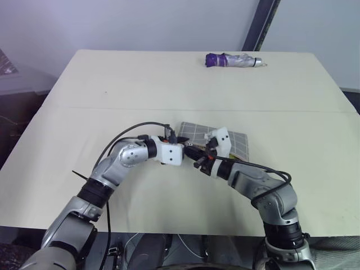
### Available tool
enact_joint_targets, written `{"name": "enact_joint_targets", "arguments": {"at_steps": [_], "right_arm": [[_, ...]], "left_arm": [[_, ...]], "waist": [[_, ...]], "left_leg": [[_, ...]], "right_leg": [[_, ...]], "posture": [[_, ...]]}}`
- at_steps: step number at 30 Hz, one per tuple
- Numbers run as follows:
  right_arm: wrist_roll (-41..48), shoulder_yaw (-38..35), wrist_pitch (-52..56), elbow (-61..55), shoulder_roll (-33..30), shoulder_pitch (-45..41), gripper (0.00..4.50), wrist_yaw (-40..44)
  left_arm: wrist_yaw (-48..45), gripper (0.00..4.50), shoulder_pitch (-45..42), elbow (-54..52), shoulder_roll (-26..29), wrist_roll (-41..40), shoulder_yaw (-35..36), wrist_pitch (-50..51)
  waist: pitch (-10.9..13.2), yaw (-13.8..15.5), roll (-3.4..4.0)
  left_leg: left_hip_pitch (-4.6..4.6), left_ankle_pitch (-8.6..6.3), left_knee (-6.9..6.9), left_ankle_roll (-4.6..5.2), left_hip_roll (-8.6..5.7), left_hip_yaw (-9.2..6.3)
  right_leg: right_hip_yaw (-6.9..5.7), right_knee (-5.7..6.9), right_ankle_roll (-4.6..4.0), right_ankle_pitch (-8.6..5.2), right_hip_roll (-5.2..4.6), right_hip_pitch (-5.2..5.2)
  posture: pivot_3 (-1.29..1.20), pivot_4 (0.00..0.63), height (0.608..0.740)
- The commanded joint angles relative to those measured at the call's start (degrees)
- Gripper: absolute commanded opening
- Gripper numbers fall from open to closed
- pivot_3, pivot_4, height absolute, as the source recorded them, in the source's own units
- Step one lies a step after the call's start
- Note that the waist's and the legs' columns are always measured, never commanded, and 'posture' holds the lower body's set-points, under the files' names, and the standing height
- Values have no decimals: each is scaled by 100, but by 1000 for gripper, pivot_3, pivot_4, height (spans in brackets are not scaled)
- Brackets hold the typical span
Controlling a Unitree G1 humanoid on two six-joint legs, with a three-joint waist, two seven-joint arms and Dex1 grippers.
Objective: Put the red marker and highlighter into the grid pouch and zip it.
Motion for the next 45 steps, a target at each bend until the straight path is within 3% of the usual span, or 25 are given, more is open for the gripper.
{"name": "enact_joint_targets", "arguments": {"at_steps": [1, 6, 21, 31, 33, 36, 40, 42, 43, 45], "right_arm": [[1, -38, -132, -96, 23, -45, 71, -36], [40, -92, -116, -181, -86, 50, 71, 28], [144, -982, -280, 30, -1284, 340, 71, 608], [-35, -1542, -601, 397, -2203, 727, 71, 1038], [89, -1554, -640, 354, -2224, 709, 0, 1187], [137, -1565, -768, 240, -2201, 618, 968, 1264], [-144, -1680, -977, 359, -2591, 767, 3030, 1473], [-399, -1723, -1238, 520, -2794, 802, 4193, 1484], [-364, -1779, -1278, 490, -2896, 836, 4442, 1592], [-291, -1851, -1328, 384, -3035, 891, 4442, 1761]], "left_arm": [[45, 0, -100, -102, -1, -26, 38, -88], [83, 0, -109, -62, 3, -49, 88, -41], [234, 0, -116, 920, 554, -512, 692, -132], [-360, 0, -38, 1083, 482, -1535, 1074, 470], [-609, 829, -7, 880, 249, -2272, 1326, 967], [-1127, 2138, 132, 388, -38, -3335, 1643, 1683], [-2223, 4224, 692, -644, 245, -4308, 1775, 2257], [-2210, 4237, 745, -808, 325, -4484, 1978, 2391], [-2201, 4237, 734, -774, 421, -4527, 2106, 2456], [-2187, 4237, 720, -676, 574, -4562, 2282, 2573]], "waist": [[0, 1, 0], [0, 1, 0], [0, -18, 1], [0, 6, 1], [0, 2, 1], [1, -3, 0], [1, -24, 4], [2, -14, 3], [2, -1, 3], [2, 2, 3]], "left_leg": [[0, 0, 0, 0, 0, 0], [0, 0, 0, 0, 0, 0], [1, 4, 0, 7, 5, 2], [1, 1, 4, 2, 1, 3], [1, 2, 4, 5, 3, 3], [-2, 6, 3, 12, 3, 2], [-2, 6, 1, 12, 3, 4], [-2, 6, 1, 14, 1, 6], [-2, 5, 2, 13, 1, 6], [2, 0, 5, 2, 6, 6]], "right_leg": [[0, 0, 0, 0, 0, 0], [0, 0, 0, 0, 1, 0], [0, 1, 0, 0, 2, 1], [0, -1, 1, 0, -5, 7], [0, 0, 1, 0, -5, 6], [0, 0, 1, -1, -4, 4], [1, -2, 0, -1, -15, 8], [4, -3, -1, -1, -18, 6], [3, -3, -2, -1, -17, 5], [3, -3, -19, -10, -16, 9]], "posture": [[0, 150, 740], [0, 150, 740], [0, 150, 740], [0, 150, 740], [0, 150, 740], [0, 150, 740], [0, 150, 740], [0, 150, 740], [0, 150, 740], [0, 150, 740]]}}
